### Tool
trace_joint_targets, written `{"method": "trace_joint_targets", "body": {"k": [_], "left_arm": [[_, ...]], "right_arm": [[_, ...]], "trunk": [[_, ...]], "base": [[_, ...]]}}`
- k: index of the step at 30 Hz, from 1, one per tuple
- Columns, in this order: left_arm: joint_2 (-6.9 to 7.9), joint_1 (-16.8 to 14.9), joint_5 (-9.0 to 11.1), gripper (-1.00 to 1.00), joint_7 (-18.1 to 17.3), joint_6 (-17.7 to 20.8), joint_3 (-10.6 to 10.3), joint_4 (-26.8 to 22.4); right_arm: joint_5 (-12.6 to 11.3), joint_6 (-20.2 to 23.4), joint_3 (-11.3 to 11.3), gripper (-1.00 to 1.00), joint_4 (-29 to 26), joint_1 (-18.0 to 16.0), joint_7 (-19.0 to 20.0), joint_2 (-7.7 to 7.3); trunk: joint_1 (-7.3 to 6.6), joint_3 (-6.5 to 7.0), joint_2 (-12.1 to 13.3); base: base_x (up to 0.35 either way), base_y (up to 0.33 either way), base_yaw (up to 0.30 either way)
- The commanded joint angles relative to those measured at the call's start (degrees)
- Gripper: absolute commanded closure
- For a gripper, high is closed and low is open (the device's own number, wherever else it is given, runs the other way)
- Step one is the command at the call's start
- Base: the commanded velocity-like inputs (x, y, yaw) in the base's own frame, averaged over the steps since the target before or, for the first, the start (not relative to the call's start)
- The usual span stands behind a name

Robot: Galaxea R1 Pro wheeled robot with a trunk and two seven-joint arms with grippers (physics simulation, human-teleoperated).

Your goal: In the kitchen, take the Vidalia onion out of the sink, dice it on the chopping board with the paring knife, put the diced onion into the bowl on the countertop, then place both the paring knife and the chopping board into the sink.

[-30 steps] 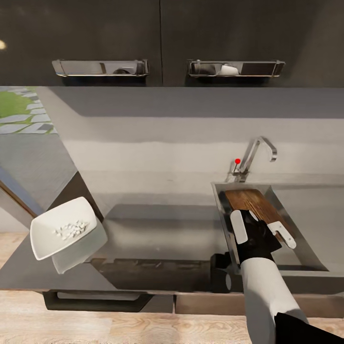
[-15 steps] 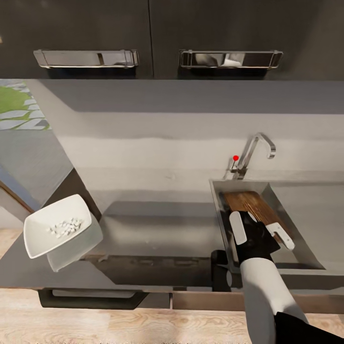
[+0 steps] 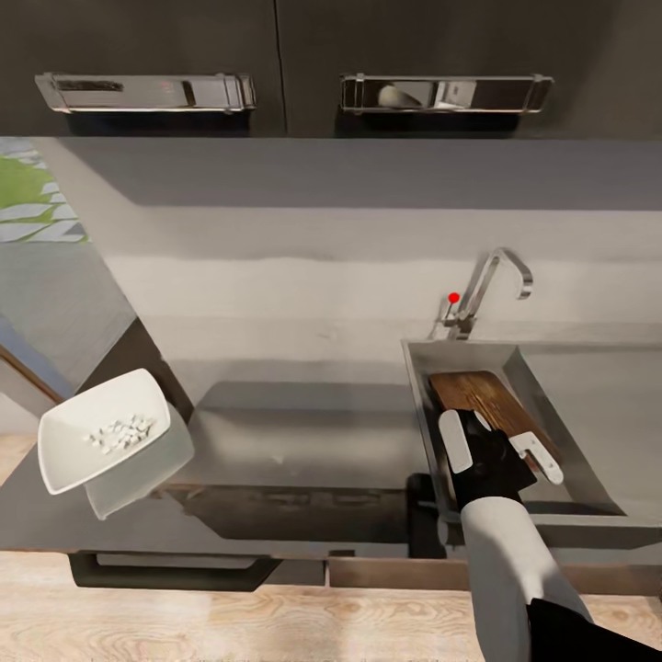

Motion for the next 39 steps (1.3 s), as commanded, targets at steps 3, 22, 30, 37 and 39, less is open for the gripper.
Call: {"method": "trace_joint_targets", "body": {"k": [3,22,30,37,39], "left_arm": [[0.11,0.01,0.59,-1.0,0.44,-0.12,-0.48,-0.08],[0.11,0.01,0.59,-1.0,0.44,-0.12,-0.48,-0.08],[0.11,0.01,0.59,-1.0,0.44,-0.12,-0.48,-0.05],[0.11,0.01,0.59,-1.0,0.44,-0.12,-0.48,0.0],[0.11,0.01,0.59,-1.0,0.44,-0.12,-0.48,0.0]], "right_arm": [[-0.05,0.24,-0.11,1.0,0.0,-0.04,-0.1,0.05],[-0.23,-0.43,-0.06,-1.0,0.04,-0.04,-0.14,0.05],[-0.16,-0.75,0.77,-1.0,-3.2,-0.04,-0.27,0.05],[-0.22,13.62,16.4,-1.0,-25.46,-0.04,-0.94,0.05],[-0.23,16.96,18.84,-1.0,-28.57,-0.04,-0.9,0.05]], "trunk": [[0.03,-0.37,-0.11],[0.03,-0.68,-0.11],[0.03,-0.68,-0.11],[0.03,-0.68,-0.11],[0.03,-0.68,-0.11]], "base": [[0.0,-0.044,0.0],[0.0,-0.002,0.0],[0.0,0.0,0.0],[0.0,0.0,0.0],[0.0,0.0,0.0]]}}
